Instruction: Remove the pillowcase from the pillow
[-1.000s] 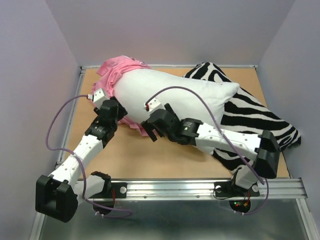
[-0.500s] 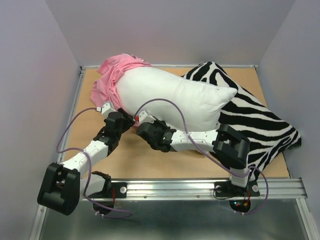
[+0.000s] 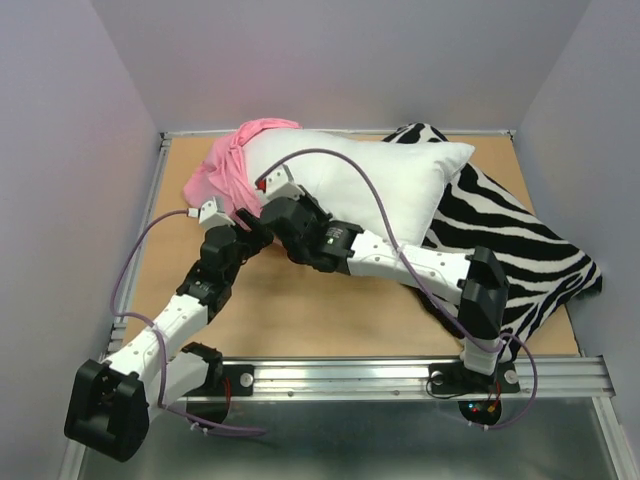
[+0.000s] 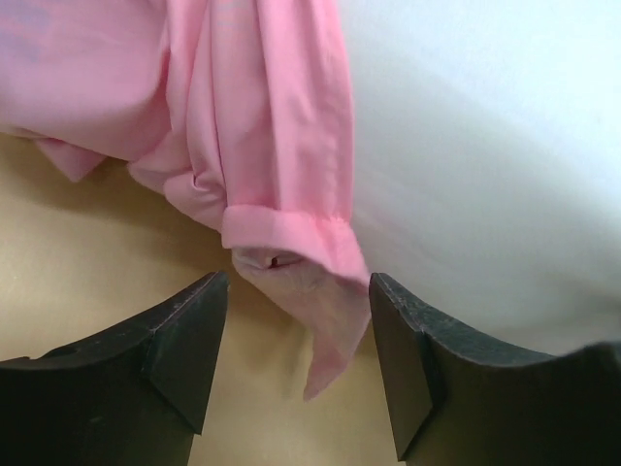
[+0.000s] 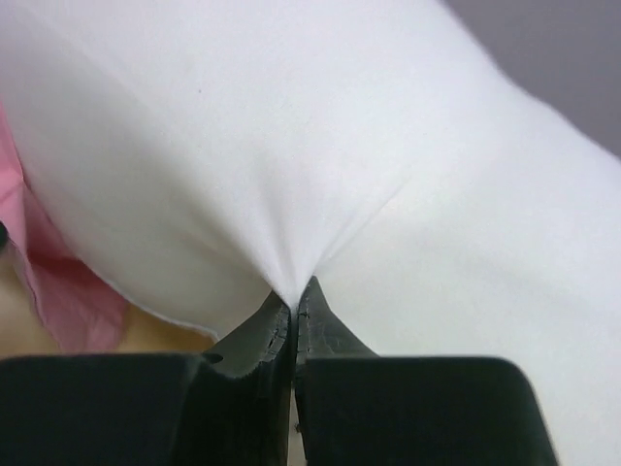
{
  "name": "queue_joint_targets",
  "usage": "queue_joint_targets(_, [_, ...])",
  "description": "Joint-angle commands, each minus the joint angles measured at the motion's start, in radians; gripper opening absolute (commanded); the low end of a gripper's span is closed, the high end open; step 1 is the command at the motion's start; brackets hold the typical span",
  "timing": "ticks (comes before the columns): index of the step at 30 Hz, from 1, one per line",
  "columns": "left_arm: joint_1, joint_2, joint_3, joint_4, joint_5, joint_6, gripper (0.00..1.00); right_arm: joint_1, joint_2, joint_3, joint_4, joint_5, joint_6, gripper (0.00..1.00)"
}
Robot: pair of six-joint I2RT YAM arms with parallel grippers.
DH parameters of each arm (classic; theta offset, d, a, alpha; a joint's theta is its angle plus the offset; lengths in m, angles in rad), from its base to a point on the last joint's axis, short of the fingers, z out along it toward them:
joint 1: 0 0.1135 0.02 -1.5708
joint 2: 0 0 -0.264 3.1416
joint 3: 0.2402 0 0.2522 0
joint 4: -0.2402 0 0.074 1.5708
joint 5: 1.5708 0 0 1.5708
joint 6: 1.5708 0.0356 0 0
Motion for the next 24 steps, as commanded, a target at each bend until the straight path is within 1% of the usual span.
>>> queue_joint_targets(1, [-0.021,-0.054,0.006,0.034,0.002,0.029,0.81,0.017,-0.065,0.261,-0.097,0.064,0.018,0.0])
queue_joint_targets(2, [-0.023,-0.055,0.017,0.031,-0.003,0.034,0.82,0.017,-0.059,0.333,-0.125,0.058,0.027,0.01])
queue_joint_targets(6, [-0.024,-0.045,0.058,0.039,-0.041,0.049,0.82,0.04,-0.047,0.438,-0.188,0.052,0.034,0.0])
queue_joint_targets(8, [-0.024,-0.045,0.075,0.044,-0.061,0.049,0.77,0.049,-0.045,0.463,-0.2,0.067,0.023,0.01])
queue_joint_targets(9, [-0.024,-0.048,0.103,0.03,-0.072,0.047,0.69,0.049,-0.045,0.473,-0.204,0.072,0.018,0.01])
queue_joint_targets(10, [-0.024,-0.052,0.115,-0.007,-0.085,0.047,0.56,0.05,-0.045,0.493,-0.208,0.086,0.012,0.01])
queue_joint_targets(11, [-0.024,-0.06,0.126,-0.028,-0.119,0.047,0.23,0.05,-0.047,0.501,-0.213,0.098,0.003,0.0])
queue_joint_targets(12, [-0.024,-0.08,0.153,-0.059,-0.151,0.046,0.04,0.05,-0.048,0.512,-0.214,0.11,-0.002,0.01])
queue_joint_targets(13, [-0.024,-0.087,0.172,-0.155,-0.233,0.034,0.0,0.05,-0.05,0.529,-0.216,0.138,-0.02,0.01])
queue_joint_targets(15, [-0.024,-0.106,0.221,-0.237,-0.312,0.038,0.0,0.05,-0.06,0.559,-0.219,0.156,-0.041,0.0])
queue_joint_targets(16, [-0.023,-0.106,0.241,-0.34,-0.416,0.009,0.0,0.05,-0.065,0.602,-0.223,0.159,-0.046,0.01])
queue_joint_targets(18, [-0.011,-0.095,0.276,-0.399,-0.481,0.003,0.0,0.052,-0.076,0.645,-0.236,0.153,-0.046,0.01])
queue_joint_targets(20, [0.015,-0.078,0.292,-0.416,-0.497,0.005,0.0,0.061,-0.087,0.687,-0.243,0.169,-0.071,0.0])
queue_joint_targets(22, [0.089,-0.036,0.312,-0.424,-0.484,-0.005,0.0,0.066,-0.099,0.719,-0.251,0.175,-0.078,0.0])
queue_joint_targets(23, [0.116,-0.02,0.312,-0.404,-0.451,-0.005,0.0,0.067,-0.125,0.719,-0.259,0.158,-0.066,0.01])
queue_joint_targets(24, [0.19,0.016,0.318,-0.392,-0.422,-0.003,0.0,0.069,-0.145,0.716,-0.266,0.147,-0.052,0.01])
